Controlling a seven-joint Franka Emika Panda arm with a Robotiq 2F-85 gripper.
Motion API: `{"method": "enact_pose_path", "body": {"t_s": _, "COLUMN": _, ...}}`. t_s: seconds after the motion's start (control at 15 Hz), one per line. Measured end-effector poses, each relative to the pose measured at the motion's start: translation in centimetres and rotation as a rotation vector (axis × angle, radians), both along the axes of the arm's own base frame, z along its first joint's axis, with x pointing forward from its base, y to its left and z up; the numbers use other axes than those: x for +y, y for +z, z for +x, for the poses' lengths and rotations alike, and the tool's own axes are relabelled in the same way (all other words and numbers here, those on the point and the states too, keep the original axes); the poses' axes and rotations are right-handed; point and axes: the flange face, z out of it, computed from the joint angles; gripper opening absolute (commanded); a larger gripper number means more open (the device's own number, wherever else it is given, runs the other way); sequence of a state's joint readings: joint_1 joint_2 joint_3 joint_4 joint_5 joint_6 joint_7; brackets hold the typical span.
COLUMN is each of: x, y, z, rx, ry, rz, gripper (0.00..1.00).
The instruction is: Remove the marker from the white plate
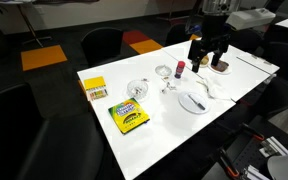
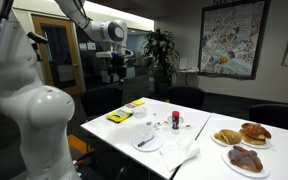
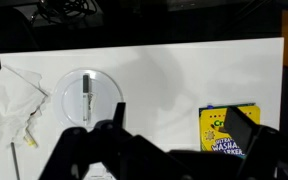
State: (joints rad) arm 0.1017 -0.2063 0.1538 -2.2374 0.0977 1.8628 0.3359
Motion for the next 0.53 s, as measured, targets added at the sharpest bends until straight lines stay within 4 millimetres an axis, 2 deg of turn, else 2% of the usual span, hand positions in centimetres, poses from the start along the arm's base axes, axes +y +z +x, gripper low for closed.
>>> {"method": "enact_pose_path", "body": {"t_s": 0.27, "x": 0.0, "y": 0.0, "z": 0.0, "rx": -0.004, "ry": 0.002, "rz": -0.003, "gripper": 1.0}}
{"method": "enact_pose_path", "body": {"t_s": 0.53, "x": 1.0, "y": -0.8, "z": 0.7, "rx": -0.116, "ry": 0.014, "rz": -0.084, "gripper": 1.0}}
